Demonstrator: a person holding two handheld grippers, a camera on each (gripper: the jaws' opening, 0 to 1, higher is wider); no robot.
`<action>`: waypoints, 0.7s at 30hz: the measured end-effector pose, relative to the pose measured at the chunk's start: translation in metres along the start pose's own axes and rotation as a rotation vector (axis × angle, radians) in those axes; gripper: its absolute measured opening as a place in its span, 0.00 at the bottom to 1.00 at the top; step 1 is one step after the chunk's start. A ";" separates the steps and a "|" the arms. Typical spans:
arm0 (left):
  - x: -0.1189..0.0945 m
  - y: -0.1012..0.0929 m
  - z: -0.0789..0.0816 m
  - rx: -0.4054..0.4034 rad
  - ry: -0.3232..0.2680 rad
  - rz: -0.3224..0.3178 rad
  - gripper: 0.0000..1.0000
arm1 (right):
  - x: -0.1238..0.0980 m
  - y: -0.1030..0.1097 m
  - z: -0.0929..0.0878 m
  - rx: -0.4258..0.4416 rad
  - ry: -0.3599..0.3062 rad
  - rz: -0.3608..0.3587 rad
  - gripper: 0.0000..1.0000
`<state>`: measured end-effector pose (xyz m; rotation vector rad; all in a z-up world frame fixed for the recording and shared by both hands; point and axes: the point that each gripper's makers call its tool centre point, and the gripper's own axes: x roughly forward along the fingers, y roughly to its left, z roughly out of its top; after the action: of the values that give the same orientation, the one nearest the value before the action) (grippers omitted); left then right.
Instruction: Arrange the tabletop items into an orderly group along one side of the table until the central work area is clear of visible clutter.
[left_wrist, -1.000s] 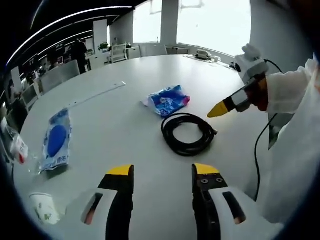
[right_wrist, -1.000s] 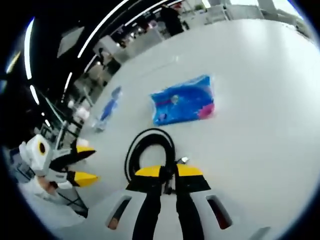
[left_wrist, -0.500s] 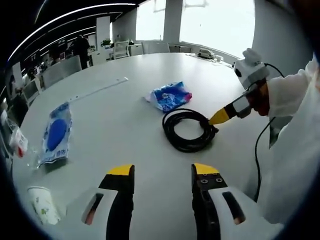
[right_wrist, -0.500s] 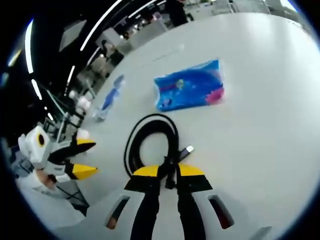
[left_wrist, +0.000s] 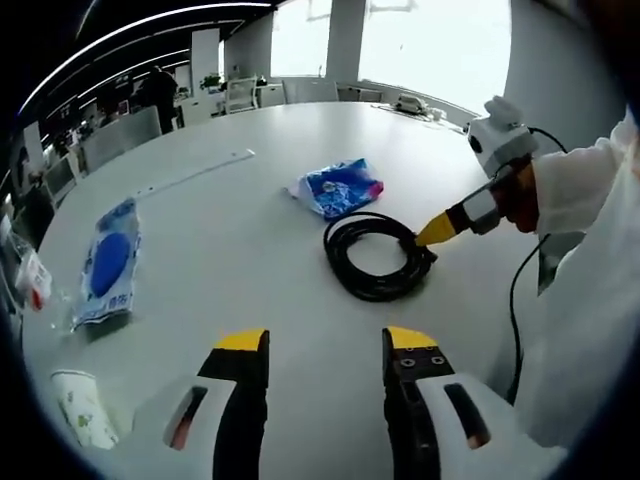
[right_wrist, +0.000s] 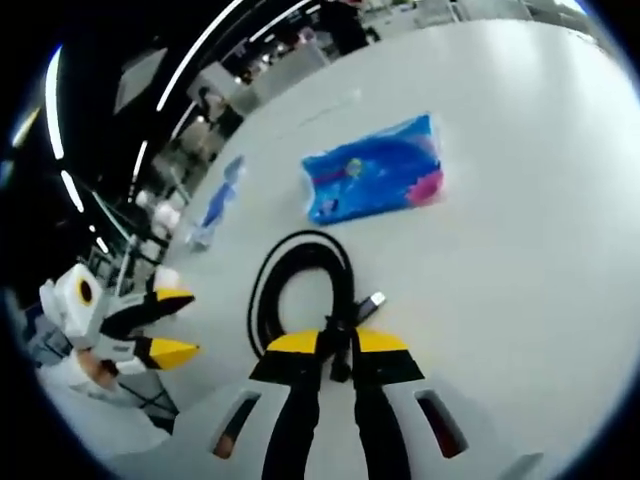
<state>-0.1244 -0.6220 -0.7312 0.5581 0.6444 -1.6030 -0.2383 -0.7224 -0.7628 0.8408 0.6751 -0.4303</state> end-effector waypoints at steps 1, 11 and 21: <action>0.000 0.001 -0.001 -0.022 0.009 -0.001 0.44 | 0.000 0.000 0.000 0.008 0.000 0.001 0.09; 0.000 0.012 -0.005 -0.145 0.026 0.016 0.44 | -0.001 -0.001 0.002 0.021 -0.017 0.007 0.10; -0.011 0.080 0.015 -0.533 -0.125 0.142 0.43 | -0.017 -0.007 0.018 0.051 -0.123 0.018 0.11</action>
<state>-0.0434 -0.6317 -0.7203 0.1043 0.8765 -1.2516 -0.2482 -0.7395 -0.7466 0.8601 0.5443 -0.4809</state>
